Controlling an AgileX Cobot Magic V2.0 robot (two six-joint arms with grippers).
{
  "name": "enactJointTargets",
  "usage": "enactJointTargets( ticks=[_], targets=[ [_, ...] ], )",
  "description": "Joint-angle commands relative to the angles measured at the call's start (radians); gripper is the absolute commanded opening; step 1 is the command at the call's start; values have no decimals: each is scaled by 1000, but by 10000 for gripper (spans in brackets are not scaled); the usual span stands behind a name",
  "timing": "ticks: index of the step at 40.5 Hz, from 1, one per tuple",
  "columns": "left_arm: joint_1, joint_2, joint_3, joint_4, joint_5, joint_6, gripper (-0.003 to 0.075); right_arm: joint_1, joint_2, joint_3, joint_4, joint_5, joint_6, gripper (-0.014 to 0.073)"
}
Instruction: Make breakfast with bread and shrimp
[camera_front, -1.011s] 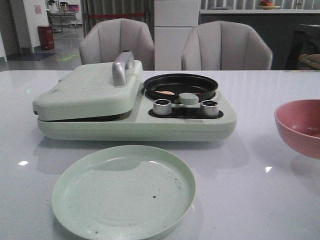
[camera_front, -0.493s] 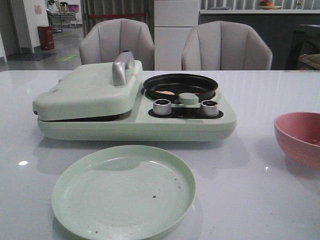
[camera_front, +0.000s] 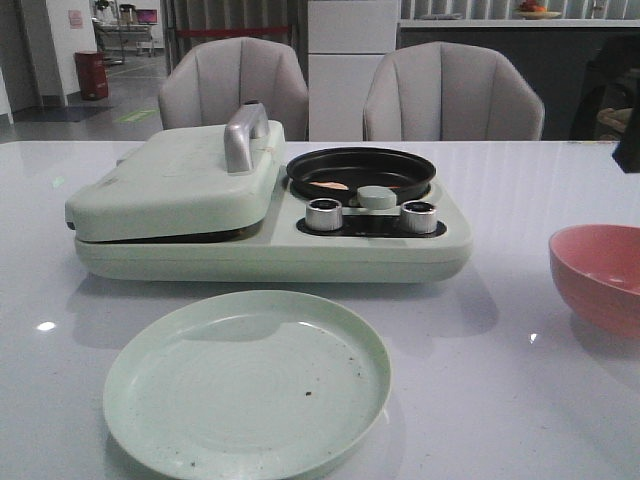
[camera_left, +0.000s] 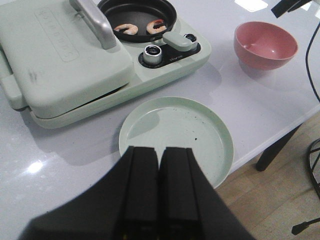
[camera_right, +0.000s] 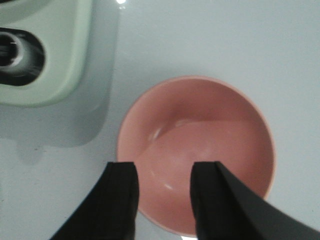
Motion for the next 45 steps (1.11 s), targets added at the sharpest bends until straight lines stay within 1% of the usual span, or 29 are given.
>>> enactJointTargets(
  ticks=[1,5,17,23,32,40,45],
  targets=[
    [-8,2,-25,-24,-74,-9,98,49,-110,-17,-25,-27,-13,384],
    [-8,2,-25,-24,-74,-9,98,75,-190,5,-25,-26,-13,384],
    [-8,2,-25,-24,-74,-9,98,76,-479,159,-25,3,-9,384],
    [-8,2,-25,-24,-74,-9,98,76,-631,242,-25,56,-4,384],
    [-8,2,-25,-24,-74,-9,98,76,-857,325,-64,164,-4,384],
    [-8,2,-25,-24,-74,-9,98,76,-987,374,-65,222,-4,384],
    [-8,2,-25,-24,-74,-9,98,76,-1026,400,-65,238,-4,384]
  ],
)
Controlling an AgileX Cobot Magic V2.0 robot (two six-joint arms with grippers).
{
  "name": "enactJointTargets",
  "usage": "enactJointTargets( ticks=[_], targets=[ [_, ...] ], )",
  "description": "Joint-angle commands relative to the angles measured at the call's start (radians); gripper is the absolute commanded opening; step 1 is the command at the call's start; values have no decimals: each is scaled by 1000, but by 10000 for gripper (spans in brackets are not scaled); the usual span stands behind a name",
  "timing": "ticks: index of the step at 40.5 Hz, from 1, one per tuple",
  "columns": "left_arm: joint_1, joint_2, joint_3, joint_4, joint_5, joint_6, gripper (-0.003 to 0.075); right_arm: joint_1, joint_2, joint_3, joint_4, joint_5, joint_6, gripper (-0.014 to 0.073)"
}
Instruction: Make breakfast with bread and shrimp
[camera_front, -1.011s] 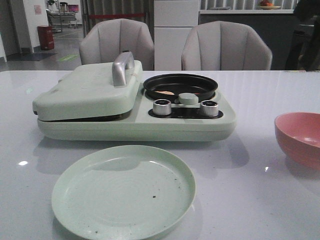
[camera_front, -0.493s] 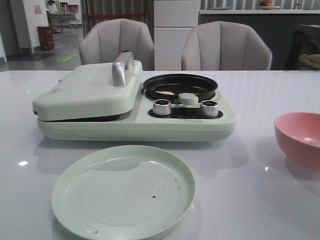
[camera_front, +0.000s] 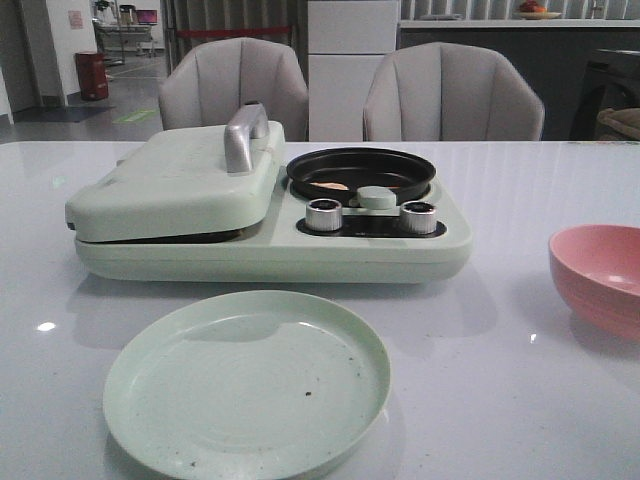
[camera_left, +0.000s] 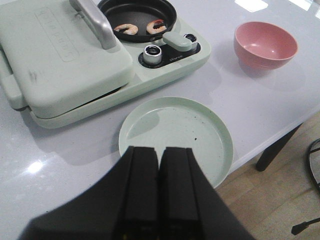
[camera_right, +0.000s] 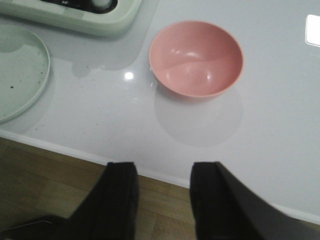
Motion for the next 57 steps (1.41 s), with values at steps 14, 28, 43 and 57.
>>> enactJointTargets(
  ticks=[14,28,43,57],
  targets=[
    [-8,2,-25,-22,-74,-9,98,0,-26,7,-11,-60,2,318],
    [-8,2,-25,282,-46,-300,102,0,-26,7,-12,-68,2,17],
    [-8,2,-25,289,-19,-300,101,0,-26,7,-8,-82,2,17],
    [-8,2,-25,289,-19,-300,101,0,-26,7,-8,-82,2,17]
  ],
)
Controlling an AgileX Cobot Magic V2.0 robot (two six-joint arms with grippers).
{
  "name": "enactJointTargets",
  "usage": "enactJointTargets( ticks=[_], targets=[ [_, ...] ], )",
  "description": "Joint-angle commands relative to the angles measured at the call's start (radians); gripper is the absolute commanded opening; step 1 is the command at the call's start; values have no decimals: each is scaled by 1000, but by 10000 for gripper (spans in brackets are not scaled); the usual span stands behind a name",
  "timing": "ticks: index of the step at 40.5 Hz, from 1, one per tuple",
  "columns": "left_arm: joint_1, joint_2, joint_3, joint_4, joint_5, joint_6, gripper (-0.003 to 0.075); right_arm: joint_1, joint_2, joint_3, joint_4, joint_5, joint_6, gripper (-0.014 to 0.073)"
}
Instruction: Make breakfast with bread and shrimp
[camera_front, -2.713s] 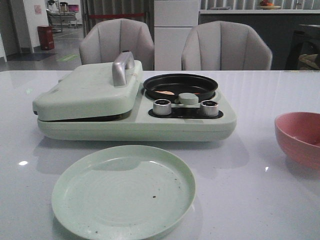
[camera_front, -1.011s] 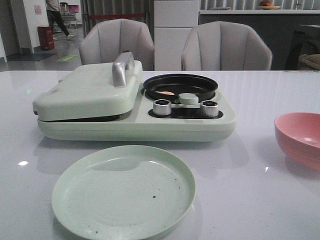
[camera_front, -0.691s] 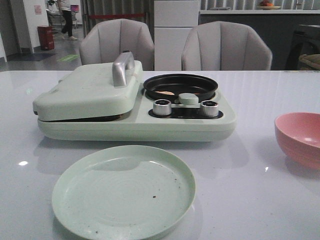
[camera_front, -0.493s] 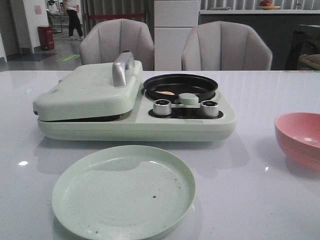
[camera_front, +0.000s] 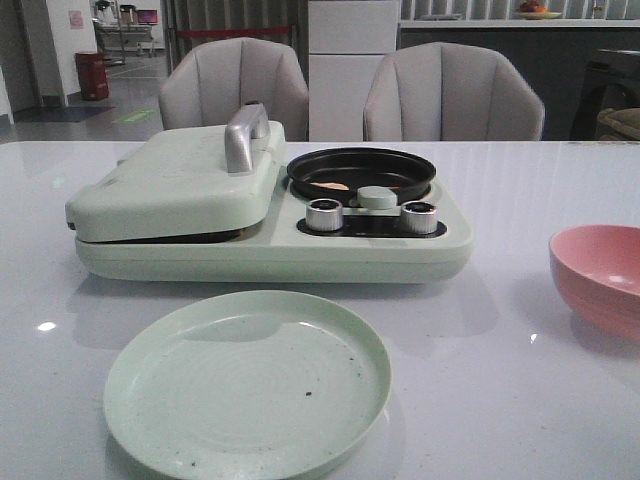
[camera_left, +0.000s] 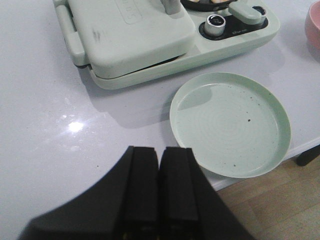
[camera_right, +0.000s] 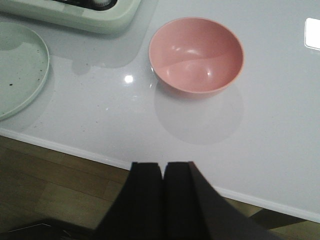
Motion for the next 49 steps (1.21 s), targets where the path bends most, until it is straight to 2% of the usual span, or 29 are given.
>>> enactJointTargets(
  ticks=[1,9,13,25,38,49],
  targets=[
    [-8,2,-25,-7,-68,-10,101,0,8,-21,-8,-73,0,17],
    [34,-75,-21,-1,-69,-8,101,0,8,-21,-8,-72,0,17],
    [76,-142,-8,79,-87,1,101,0,8,-21,-6,-72,0,17],
    [194,-405,282,112,-448,1,102,0,8,-21,-7,-71,0,17],
    [235,-543,510,79,-665,-13,102,0,8,-21,-7,-71,0,17],
    [335,-587,579,110,-664,-88,102,0,8,-21,-5,-71,0,17]
  ],
)
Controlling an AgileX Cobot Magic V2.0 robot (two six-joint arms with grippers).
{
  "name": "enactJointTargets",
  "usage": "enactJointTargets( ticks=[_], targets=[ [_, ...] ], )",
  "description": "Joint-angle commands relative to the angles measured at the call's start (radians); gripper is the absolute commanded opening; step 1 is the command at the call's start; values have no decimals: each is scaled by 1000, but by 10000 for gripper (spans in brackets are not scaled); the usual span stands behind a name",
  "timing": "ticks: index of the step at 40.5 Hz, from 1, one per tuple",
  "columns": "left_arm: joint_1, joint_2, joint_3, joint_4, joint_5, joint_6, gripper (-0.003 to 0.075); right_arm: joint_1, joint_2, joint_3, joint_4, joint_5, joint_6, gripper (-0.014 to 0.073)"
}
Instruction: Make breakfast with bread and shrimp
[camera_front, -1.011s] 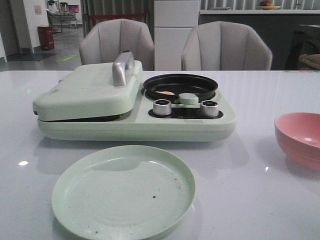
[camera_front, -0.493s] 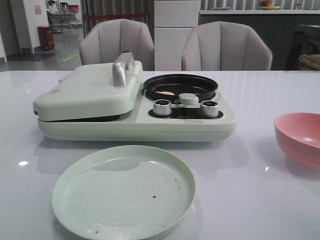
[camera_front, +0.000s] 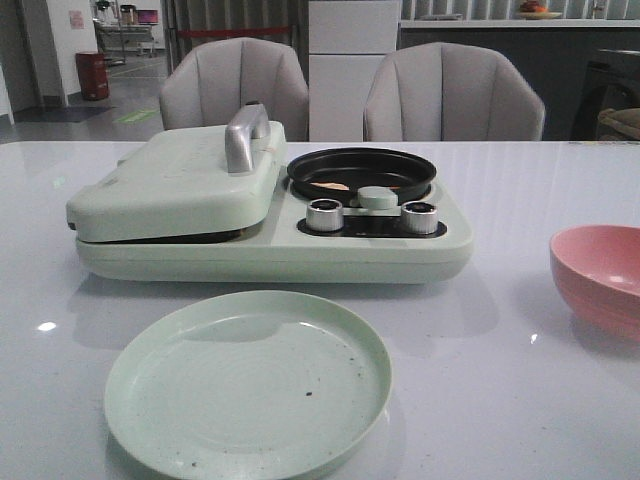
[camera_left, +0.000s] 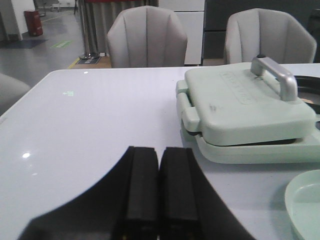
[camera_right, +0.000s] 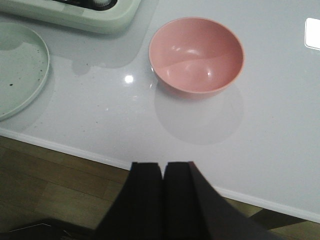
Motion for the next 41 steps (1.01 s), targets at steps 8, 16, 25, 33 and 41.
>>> enactJointTargets(
  ticks=[8,16,25,33,41],
  targets=[
    [30,-21,5,29,-105,-32,102,0,8,-21,-5,-68,0,17],
    [30,-21,78,37,-191,-105,102,0,8,-21,-5,-67,0,17],
    [30,-21,94,37,-254,-105,102,0,8,-21,-5,-67,0,17],
    [30,-21,94,37,-284,-105,101,0,8,-21,-5,-66,0,17],
    [14,-21,94,37,-282,-105,101,0,8,-21,-5,-66,0,17]
  ],
)
